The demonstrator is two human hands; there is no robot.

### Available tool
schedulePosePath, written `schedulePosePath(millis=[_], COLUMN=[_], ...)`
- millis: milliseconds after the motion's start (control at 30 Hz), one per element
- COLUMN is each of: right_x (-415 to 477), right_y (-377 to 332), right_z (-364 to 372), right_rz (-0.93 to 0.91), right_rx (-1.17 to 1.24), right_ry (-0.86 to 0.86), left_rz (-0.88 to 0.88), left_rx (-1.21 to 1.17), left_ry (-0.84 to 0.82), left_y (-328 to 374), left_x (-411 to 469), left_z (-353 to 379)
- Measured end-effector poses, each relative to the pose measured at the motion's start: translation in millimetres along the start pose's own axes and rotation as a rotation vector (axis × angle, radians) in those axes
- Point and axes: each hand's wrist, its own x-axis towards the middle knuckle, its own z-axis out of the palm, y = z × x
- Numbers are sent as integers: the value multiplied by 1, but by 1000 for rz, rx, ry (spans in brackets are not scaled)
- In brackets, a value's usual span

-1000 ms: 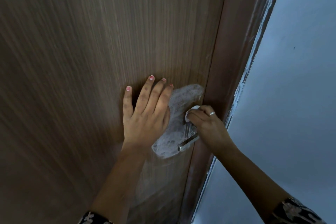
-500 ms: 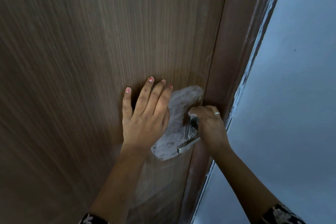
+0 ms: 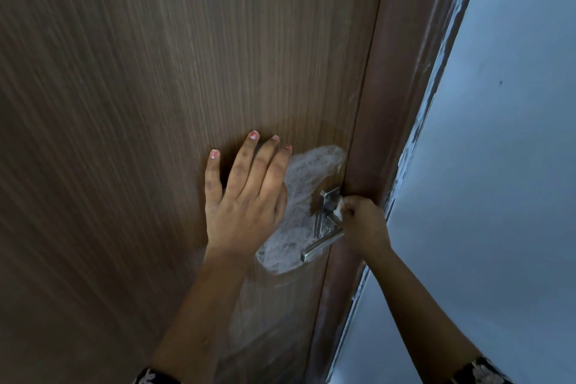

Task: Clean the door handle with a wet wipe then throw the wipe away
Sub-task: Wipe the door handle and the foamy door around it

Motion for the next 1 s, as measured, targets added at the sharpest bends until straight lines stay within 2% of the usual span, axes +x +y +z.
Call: schedulePosePath(millis=[67, 233, 400, 467, 567, 633, 767, 933, 1000], right_x=[4, -2, -4, -1, -7, -19, -30, -10, -14], right_y=[-4, -13, -1, -2, -9, -13, -9, -9, -12], right_z=[-2, -1, 6, 5, 3, 7, 14, 2, 4], right_rz=[22, -6, 7, -2, -44, -133, -197, -104, -144], right_rx=[0, 137, 5, 24, 170, 213, 82, -62, -133], right_ry=[-24, 189, 55, 61, 220, 261, 184, 161, 137], left_rz=[-1, 8, 10, 9, 9, 8, 11, 8, 9], left_rx=[1, 3, 6, 7, 9, 6, 2, -14, -16], left_ry=[6, 4, 4, 5, 12, 13, 9, -4, -4], left_y=[0, -1, 0, 0, 0, 0, 0, 0, 0], left_x=[0, 0, -1, -1, -1, -1, -1, -1, -1], left_z=[0, 0, 0, 0, 1, 1, 1, -1, -1])
